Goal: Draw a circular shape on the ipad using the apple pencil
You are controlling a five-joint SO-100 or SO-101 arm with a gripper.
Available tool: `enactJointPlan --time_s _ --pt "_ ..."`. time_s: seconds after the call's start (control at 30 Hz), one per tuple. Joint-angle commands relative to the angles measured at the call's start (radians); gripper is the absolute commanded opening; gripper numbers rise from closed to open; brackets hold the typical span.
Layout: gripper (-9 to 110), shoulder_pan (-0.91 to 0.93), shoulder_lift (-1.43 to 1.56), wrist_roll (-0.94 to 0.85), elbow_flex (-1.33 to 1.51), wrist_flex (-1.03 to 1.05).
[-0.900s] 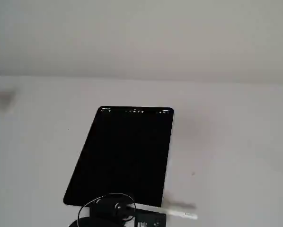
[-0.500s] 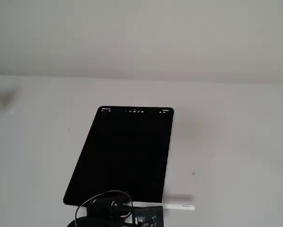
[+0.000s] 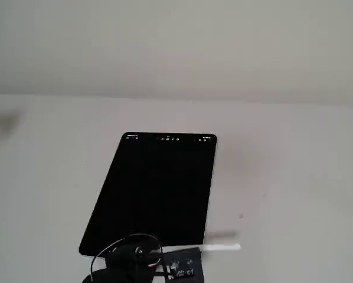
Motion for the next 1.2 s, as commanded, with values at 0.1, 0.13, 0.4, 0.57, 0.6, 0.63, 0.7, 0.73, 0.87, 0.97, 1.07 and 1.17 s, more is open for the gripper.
enactJointPlan --time_s 0.1,0.13,0.4,0.57,0.6,0.63,0.7,0.73,0.87,0.97,1.07,1.17 --pt "0 -0.094 0.014 -0.242 -0.091 -0.126" --pt "0 -0.106 0.014 -0.284 -0.091 -0.149" --pt "0 -0.147 0.017 -0.632 0.008 -0.526" --pt "0 -0.207 -0.141 -0.716 0.008 -0.85" --pt "0 -0.215 -0.242 -0.735 0.008 -0.966" --pt "0 -0.221 -0.36 -0.753 0.006 -1.101" --pt "0 -0.229 -0.623 -0.787 -0.018 -1.364" --pt "0 -0.229 -0.758 -0.798 -0.048 -1.479" --pt "0 -0.215 -1.21 -0.819 -0.225 -1.77" --pt "0 -0.212 -1.479 -0.856 -0.36 -1.922" --pt "0 -0.212 -1.641 -0.871 -0.48 -1.96" --pt "0 -0.207 -1.77 -0.888 -0.598 -1.97"
